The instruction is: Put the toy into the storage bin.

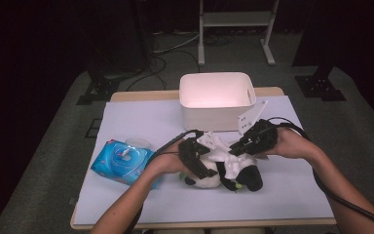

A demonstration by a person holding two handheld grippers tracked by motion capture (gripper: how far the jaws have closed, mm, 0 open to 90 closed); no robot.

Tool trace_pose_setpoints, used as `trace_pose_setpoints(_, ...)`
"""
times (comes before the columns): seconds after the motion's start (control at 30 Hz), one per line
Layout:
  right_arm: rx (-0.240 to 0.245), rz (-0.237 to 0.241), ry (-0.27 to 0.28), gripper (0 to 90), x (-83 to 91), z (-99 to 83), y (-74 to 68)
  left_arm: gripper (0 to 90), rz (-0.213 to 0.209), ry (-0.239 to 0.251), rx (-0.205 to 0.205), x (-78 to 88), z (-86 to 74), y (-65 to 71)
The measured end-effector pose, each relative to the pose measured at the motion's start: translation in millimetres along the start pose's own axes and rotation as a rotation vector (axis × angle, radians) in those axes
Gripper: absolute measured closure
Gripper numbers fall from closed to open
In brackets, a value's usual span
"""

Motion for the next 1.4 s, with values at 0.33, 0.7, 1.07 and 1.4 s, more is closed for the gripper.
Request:
trace_pose_setpoints(0.33, 0.004, 0.036, -0.014, 82.5, -16.9, -4.3, -13.6, 14.9, -0.016, 0.032, -0.008, -3.2, 3.2, 16.3)
trace_pose_setpoints(0.7, -0.056, -0.008, -0.012, 82.4, 20.2, -39.1, -19.4, 12.3, -0.032, 0.058, 0.002, 3.8, 6.9, 21.4)
trace_pose_setpoints(1.07, -0.053, 0.016, -0.011, 82.6, 16.2, -48.6, -28.6, 10.1, -0.045, 0.032, -0.01, 2.1, 23.5, 16.0)
trace_pose_setpoints(1.4, -0.041, 0.043, -0.025, 82.5, 12.4, -53.5, -37.9, 4.4, -0.14, -0.046, -0.018, -27.6, 25.3, 22.0)
Point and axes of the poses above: each handheld gripper's, and its own axes: x roughly backward along the jaws, z roughly out of its top, y roughly to its right, the point moved 10 cm from there along -x, roughly forward along the jaws, and after that the axes turned 2 degrees about x, right-handed, at the moved point
